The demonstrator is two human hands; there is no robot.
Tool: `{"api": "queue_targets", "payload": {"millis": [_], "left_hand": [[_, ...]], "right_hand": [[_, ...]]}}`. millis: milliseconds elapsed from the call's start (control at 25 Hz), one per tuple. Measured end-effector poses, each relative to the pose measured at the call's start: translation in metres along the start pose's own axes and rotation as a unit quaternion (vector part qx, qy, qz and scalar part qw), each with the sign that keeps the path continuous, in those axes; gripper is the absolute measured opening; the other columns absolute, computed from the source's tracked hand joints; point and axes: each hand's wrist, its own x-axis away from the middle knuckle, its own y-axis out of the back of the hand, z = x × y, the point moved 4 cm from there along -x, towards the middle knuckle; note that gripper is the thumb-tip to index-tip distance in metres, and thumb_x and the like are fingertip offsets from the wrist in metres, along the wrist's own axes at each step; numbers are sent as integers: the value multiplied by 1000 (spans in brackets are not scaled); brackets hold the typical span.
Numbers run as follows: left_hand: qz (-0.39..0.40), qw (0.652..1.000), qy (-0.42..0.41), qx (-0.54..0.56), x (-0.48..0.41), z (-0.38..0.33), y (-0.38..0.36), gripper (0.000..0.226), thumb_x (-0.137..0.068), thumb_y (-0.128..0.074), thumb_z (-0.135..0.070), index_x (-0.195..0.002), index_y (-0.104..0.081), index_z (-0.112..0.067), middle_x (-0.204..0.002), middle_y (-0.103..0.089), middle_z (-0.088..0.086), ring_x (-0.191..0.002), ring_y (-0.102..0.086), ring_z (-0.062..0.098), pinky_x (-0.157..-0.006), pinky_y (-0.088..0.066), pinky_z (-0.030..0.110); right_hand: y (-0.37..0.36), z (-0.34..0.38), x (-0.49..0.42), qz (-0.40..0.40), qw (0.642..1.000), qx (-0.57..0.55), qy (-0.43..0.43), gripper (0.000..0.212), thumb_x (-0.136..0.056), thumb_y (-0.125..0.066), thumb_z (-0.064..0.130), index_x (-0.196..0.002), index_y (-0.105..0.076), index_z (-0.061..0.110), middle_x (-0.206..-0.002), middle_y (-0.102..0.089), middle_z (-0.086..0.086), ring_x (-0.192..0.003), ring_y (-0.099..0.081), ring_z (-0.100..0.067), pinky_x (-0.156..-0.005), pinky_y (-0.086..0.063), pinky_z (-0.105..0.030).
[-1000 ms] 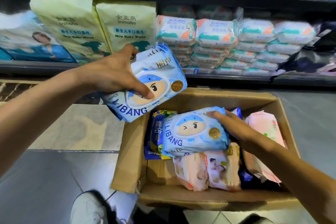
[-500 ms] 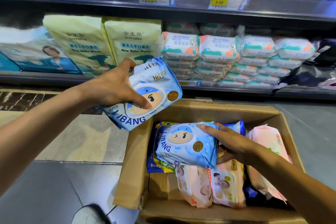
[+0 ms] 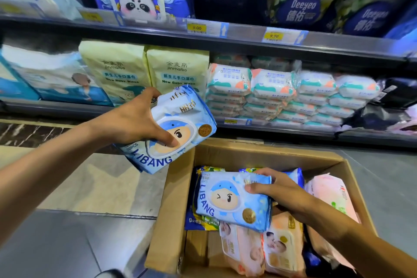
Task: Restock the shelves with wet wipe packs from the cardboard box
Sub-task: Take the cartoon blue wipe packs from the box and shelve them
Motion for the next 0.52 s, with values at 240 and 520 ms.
{"api": "queue_targets", "payload": {"millis": [240,520], "left_hand": [[-61,996,-24,-66,17,-38,37,95,-49,-98,-36,-125,-41,-34,-101,-68,-6,-77,-71,13,-66,-56,32],[-88,987,-91,-101,44,-130,87,88,-46,-98,-35,-112,-40,-45,-62,-68,-1,-42,-60,22,-40,-51,28]], "right_hand": [[76,59,51,-46,985,-52,159,85,-34,-101,44,-108,-67,21,-98,-74,-8,-81,-69,-23,-71,-52,-38],[162,156,135,-91,928,-104,345,54,-52,-83,8,-103,-69,21,-99,-69,-15,-77,-68,-19,-63,-60,-25]]}}
